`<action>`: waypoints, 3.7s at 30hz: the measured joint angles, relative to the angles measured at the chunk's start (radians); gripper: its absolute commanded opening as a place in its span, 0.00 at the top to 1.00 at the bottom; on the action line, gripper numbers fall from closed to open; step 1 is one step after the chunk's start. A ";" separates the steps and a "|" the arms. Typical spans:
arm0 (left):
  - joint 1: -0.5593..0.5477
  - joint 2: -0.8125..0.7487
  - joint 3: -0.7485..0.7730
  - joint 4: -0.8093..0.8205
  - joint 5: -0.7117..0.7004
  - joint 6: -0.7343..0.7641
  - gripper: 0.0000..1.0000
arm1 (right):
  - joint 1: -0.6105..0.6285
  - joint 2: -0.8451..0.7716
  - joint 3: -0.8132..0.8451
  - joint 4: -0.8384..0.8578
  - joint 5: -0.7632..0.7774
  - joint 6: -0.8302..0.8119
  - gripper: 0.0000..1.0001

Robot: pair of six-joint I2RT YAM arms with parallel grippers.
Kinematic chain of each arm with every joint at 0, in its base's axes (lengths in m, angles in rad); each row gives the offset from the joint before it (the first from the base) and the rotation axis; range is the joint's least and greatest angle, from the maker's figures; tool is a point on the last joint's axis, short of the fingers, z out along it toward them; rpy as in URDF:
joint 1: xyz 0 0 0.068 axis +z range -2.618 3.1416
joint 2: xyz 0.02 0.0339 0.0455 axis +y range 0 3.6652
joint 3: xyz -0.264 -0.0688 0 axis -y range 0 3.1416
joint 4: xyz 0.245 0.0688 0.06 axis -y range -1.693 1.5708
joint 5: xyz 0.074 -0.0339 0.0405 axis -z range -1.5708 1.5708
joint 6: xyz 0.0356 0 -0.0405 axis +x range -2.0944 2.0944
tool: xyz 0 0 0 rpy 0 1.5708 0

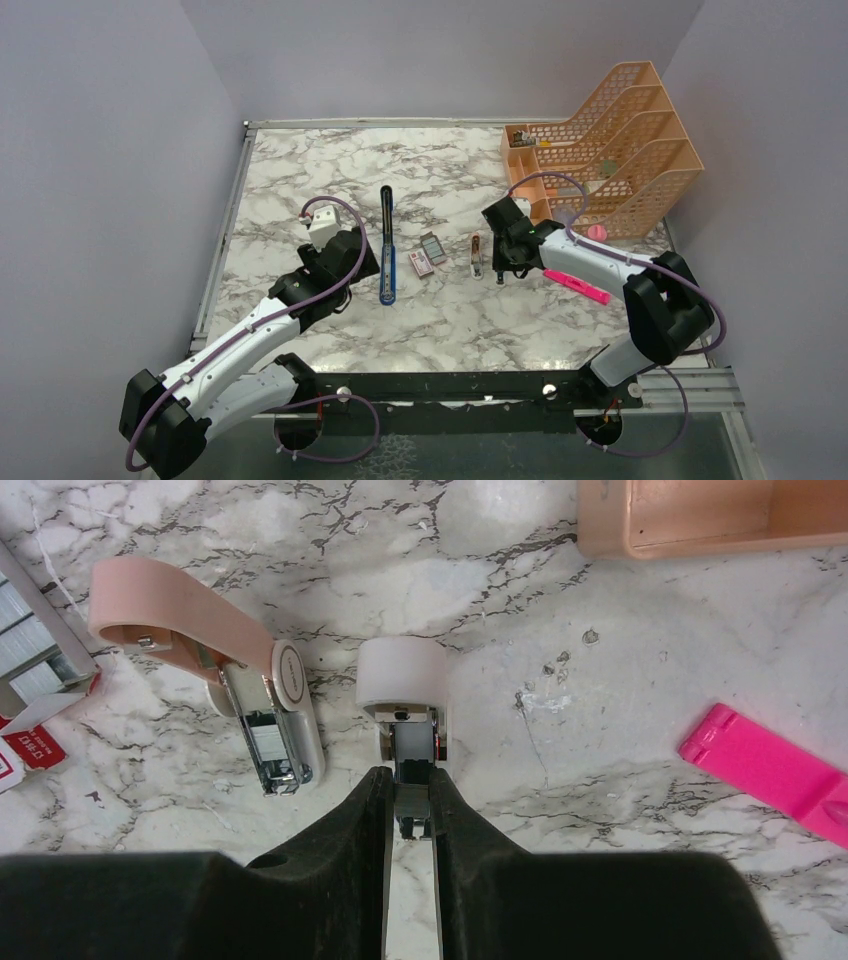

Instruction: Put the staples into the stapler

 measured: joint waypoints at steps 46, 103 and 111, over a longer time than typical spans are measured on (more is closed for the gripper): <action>0.000 0.000 0.000 0.001 0.003 0.000 0.14 | -0.010 0.015 -0.018 0.035 -0.018 -0.035 0.78; 0.001 0.000 0.000 0.006 0.004 0.000 0.14 | -0.011 -0.006 -0.026 0.036 -0.041 -0.044 0.78; 0.001 0.000 0.000 0.006 0.005 0.000 0.14 | -0.011 -0.005 -0.026 0.036 -0.041 -0.045 0.78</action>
